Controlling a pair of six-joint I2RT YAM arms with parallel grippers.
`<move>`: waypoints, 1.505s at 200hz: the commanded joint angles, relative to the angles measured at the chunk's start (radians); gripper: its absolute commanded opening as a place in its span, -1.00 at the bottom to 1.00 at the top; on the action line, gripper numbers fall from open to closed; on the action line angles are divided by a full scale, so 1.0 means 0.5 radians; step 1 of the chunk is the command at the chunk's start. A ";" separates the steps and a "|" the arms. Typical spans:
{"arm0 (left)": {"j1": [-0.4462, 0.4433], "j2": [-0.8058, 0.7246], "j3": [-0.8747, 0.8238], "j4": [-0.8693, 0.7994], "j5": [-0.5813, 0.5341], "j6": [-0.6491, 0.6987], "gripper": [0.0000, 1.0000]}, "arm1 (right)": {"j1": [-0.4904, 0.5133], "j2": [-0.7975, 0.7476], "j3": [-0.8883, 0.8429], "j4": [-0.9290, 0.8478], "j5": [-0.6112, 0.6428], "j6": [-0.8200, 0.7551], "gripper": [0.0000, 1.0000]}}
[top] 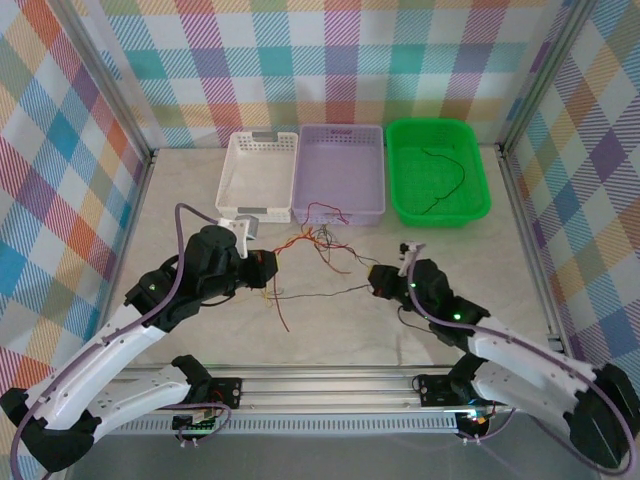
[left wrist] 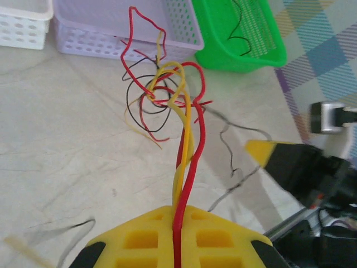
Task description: Untangle the cables
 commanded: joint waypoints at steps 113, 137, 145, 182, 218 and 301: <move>0.305 0.083 -0.099 -0.248 -0.026 0.197 -1.00 | -0.557 -0.377 0.891 -1.797 0.062 -0.590 -1.00; 0.380 0.073 -0.172 -0.255 -0.038 0.188 -1.00 | -0.584 -0.358 1.080 -1.949 0.114 -0.667 -1.00; 0.413 0.063 -0.202 -0.254 -0.038 0.178 -1.00 | -0.593 -0.351 1.138 -1.999 0.136 -0.693 -1.00; 0.566 -0.048 -0.355 -0.222 -0.085 0.083 -1.00 | -0.613 -0.341 1.324 -2.176 0.228 -0.773 -1.00; 0.663 -0.096 -0.492 -0.137 -0.108 -0.007 -1.00 | -0.622 -0.353 1.466 -2.279 0.304 -0.820 -1.00; 0.854 0.053 -0.676 0.140 -0.187 -0.130 -1.00 | -0.624 -0.239 1.846 -2.501 0.558 -0.896 -1.00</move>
